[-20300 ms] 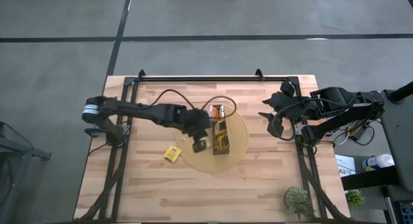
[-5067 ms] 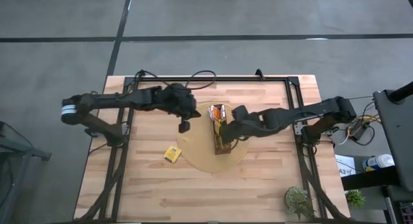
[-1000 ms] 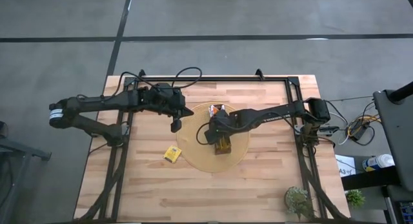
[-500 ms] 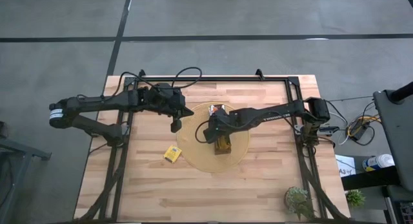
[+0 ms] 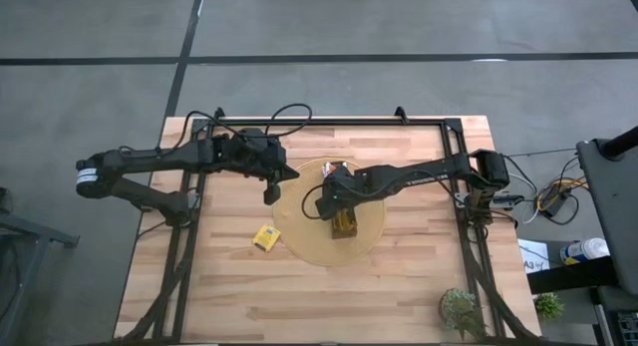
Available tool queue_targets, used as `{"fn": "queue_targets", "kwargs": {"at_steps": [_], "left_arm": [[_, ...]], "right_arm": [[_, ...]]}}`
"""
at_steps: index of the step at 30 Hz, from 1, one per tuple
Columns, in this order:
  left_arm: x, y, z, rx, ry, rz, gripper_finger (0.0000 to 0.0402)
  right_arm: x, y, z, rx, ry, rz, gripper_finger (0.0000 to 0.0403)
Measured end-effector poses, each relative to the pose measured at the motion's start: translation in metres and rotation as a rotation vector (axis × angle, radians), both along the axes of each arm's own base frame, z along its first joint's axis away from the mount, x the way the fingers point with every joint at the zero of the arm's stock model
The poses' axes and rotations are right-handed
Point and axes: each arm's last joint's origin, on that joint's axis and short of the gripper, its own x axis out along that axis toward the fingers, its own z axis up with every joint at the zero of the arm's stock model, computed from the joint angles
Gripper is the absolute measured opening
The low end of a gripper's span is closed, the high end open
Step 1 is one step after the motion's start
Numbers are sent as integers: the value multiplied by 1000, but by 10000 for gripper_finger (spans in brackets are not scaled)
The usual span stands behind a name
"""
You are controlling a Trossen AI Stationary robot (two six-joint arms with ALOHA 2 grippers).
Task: Pick & Place Tea
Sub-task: Put the right yellow tea bag into the middle section of the wooden organizer
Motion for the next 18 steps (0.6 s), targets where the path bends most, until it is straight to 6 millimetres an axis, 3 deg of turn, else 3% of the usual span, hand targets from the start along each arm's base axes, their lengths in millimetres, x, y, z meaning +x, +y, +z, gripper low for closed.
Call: {"fn": "queue_targets", "kwargs": {"at_steps": [9,18], "left_arm": [[0,0,0,0,0,0,0],[0,0,0,0,0,0,0]], "right_arm": [[0,0,3,10,4,-1,8],[-1,-3,31,39,62,28,8]]}}
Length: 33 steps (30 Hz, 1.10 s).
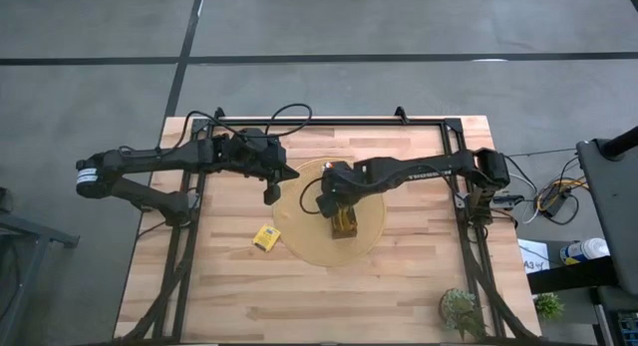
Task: Pick & Place Tea
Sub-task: Put the right yellow tea bag into the middle section of the wooden organizer
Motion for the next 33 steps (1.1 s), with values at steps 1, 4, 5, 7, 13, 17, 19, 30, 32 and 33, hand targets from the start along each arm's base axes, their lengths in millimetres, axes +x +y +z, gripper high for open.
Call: {"fn": "queue_targets", "kwargs": {"at_steps": [1,4,5,7,13,17,19,30,32,33], "left_arm": [[0,0,0,0,0,0,0],[0,0,0,-1,3,0,0],[0,0,0,1,5,-1,0],[-1,0,-1,5,13,-4,0],[-8,-1,1,28,34,-13,0],[-12,-2,5,59,23,1,0],[-13,-2,6,79,20,7,0],[-14,-1,7,133,24,-4,0],[-14,-1,7,136,25,0,0],[-15,-1,7,137,26,2,0]], "right_arm": [[0,-1,3,5,-1,5,8],[1,-2,10,40,-5,20,8],[1,-3,12,61,-7,27,8],[1,-5,17,89,-3,38,8],[-4,-20,31,174,29,34,8],[-7,-34,45,211,42,27,8],[-9,-42,51,229,42,15,8],[-12,-57,59,368,25,-11,8],[-11,-58,55,380,37,-19,8],[-9,-57,53,393,44,-17,8]]}}
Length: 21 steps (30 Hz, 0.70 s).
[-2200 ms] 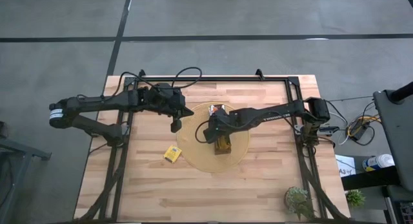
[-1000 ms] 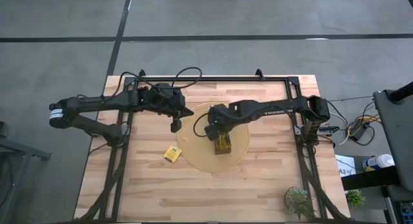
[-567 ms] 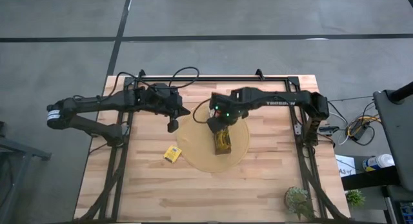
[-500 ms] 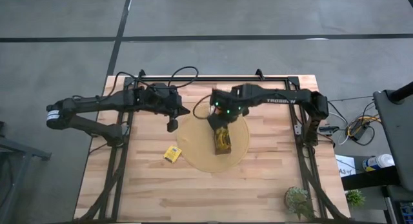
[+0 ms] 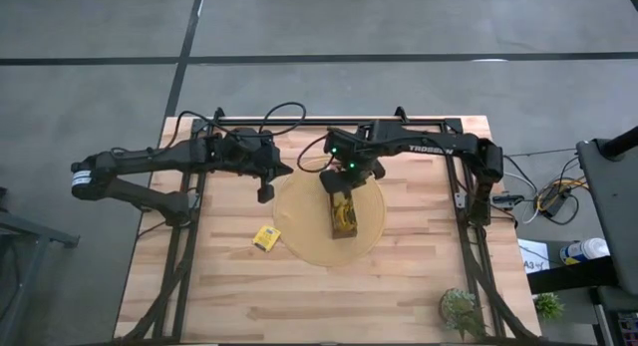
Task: Pick & Place Tea
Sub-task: Put the right yellow tea bag into the middle section of the wooden organizer
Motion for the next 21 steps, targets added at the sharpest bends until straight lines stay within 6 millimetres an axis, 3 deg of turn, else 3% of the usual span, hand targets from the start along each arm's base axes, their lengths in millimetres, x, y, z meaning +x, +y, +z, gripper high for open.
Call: {"fn": "queue_targets", "kwargs": {"at_steps": [21], "left_arm": [[-2,0,0,0,6,-2,0]], "right_arm": [[25,-14,-37,105,67,7,8]]}}
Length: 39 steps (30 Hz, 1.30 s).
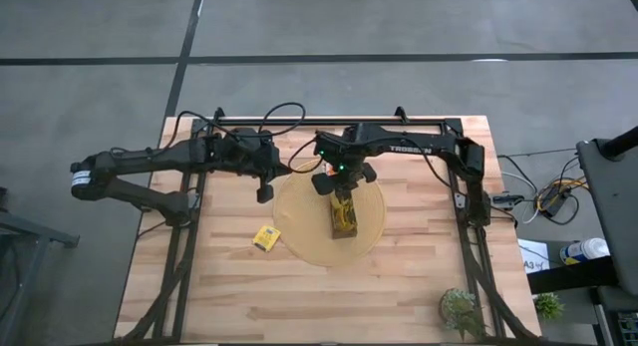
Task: Pick & Place Tea
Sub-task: Put the right yellow tea bag into the middle section of the wooden organizer
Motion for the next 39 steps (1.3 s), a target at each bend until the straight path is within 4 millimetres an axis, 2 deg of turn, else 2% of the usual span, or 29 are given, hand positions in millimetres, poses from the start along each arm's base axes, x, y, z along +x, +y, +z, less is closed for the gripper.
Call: {"fn": "queue_targets", "kwargs": {"at_steps": [14,39], "left_arm": [[0,0,0,5,1,-4,0],[0,0,0,7,0,-5,0]], "right_arm": [[-6,-18,-6,14,37,-43,8],[-8,-22,-16,18,49,-67,8]]}}
